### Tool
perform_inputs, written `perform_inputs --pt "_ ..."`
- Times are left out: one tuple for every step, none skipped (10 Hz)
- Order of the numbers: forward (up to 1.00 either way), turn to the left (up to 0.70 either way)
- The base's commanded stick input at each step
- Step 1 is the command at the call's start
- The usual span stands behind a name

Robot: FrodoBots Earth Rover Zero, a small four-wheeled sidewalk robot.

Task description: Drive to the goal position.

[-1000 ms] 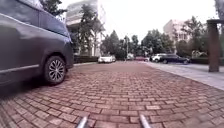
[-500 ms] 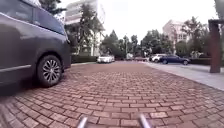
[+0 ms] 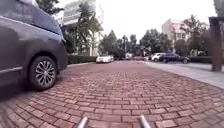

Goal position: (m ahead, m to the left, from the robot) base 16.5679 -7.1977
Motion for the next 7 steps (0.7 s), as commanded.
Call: perform_inputs --pt "0.45 0.0" --pt "0.45 0.0" --pt "0.45 0.0" --pt "0.45 0.0" --pt "0.45 0.0" --pt "0.45 0.0" --pt "0.45 0.0"
